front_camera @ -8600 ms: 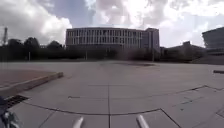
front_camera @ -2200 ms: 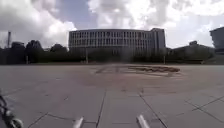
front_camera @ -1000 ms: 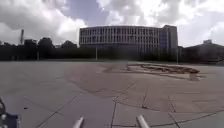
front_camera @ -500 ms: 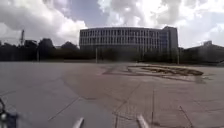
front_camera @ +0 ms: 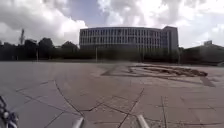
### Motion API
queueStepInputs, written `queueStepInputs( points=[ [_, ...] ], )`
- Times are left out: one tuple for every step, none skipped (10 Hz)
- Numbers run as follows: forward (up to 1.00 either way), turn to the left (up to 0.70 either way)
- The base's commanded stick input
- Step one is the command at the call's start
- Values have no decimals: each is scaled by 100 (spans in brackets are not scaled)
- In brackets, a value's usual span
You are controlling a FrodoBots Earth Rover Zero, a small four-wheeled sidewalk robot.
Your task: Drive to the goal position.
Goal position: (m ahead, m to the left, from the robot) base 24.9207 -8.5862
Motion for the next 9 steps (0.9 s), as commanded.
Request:
queueStepInputs(
  points=[
    [70,0],
    [70,0],
    [70,0],
    [70,0],
    [70,0],
    [70,0],
    [70,0],
    [70,0],
    [70,0]
  ],
)
